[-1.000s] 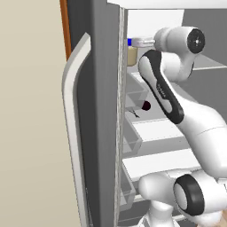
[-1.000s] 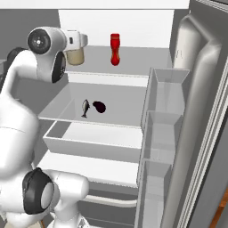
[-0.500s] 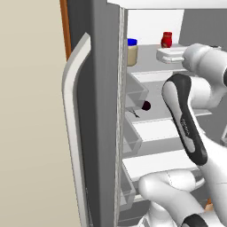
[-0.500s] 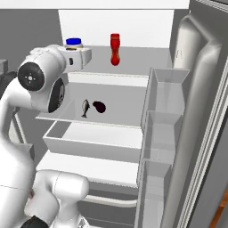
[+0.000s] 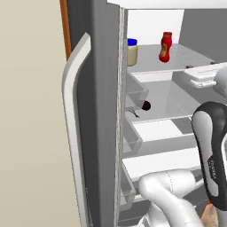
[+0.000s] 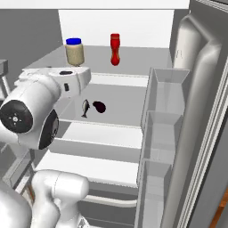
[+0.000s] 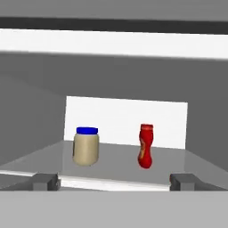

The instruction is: Place the ketchup and mayonnaise from the counter to the top shelf of the fridge. If the existing items in the fridge are on the top shelf, move them to other shelves.

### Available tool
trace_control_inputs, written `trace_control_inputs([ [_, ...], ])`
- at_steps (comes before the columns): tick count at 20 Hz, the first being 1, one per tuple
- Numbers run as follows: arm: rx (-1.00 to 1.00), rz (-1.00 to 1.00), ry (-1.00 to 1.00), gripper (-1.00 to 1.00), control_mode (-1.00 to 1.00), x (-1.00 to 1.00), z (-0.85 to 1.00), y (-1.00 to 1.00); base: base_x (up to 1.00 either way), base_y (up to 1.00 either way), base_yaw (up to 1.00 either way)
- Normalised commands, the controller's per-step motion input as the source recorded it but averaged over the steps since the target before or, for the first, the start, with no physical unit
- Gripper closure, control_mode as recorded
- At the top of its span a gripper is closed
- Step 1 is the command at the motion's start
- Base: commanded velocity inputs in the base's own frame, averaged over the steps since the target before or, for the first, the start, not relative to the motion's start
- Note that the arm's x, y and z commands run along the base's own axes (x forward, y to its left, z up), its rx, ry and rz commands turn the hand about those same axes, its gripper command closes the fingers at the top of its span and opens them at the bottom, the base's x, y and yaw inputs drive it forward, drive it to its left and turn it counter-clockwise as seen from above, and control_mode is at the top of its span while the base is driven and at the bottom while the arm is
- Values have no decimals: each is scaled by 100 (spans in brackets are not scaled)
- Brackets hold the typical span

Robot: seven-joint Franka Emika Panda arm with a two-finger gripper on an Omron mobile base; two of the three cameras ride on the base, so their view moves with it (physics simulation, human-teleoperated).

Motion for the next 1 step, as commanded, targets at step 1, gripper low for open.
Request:
trace_control_inputs([
  [1,0,0,-8,-100,-100,-100,-5,-29,0,0,0],
])
